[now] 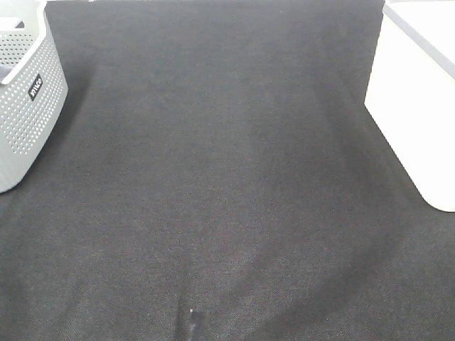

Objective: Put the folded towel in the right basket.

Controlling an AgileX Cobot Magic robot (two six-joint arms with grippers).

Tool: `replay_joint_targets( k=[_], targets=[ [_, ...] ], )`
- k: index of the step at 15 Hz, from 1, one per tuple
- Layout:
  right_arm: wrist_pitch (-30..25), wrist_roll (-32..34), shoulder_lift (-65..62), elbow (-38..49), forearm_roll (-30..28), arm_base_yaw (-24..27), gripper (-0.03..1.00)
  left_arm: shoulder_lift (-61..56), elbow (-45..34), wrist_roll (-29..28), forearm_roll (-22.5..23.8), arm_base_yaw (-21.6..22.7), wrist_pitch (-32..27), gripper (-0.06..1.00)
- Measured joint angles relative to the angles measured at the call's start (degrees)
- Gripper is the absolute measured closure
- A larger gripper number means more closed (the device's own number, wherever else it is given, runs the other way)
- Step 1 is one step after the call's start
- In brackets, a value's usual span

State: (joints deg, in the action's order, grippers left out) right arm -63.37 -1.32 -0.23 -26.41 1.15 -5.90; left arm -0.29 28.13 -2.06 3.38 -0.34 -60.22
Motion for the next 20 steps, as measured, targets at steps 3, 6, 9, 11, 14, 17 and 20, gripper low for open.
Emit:
replay_joint_targets(
  k=[3,6,9,11,14,17,20],
  targets=[
    [0.0,0.0,0.0,0.0,0.1,0.1,0.01,0.0,0.0,0.0,0.0,0.0,0.0,-0.04],
    [0.0,0.0,0.0,0.0,0.1,3.8,0.01,0.0,0.0,0.0,0.0,0.0,0.0,-0.04],
    [0.0,0.0,0.0,0.0,0.1,4.0,0.01,0.0,0.0,0.0,0.0,0.0,0.0,-0.04],
    [0.0,0.0,0.0,0.0,0.1,4.0,0.01,0.0,0.0,0.0,0.0,0.0,0.0,-0.04],
    [0.0,0.0,0.0,0.0,0.1,4.0,0.01,0.0,0.0,0.0,0.0,0.0,0.0,-0.04],
    [0.0,0.0,0.0,0.0,0.1,4.0,0.01,0.0,0.0,0.0,0.0,0.0,0.0,-0.04],
    [0.0,0.0,0.0,0.0,0.1,4.0,0.01,0.0,0.0,0.0,0.0,0.0,0.0,-0.04]
  ],
)
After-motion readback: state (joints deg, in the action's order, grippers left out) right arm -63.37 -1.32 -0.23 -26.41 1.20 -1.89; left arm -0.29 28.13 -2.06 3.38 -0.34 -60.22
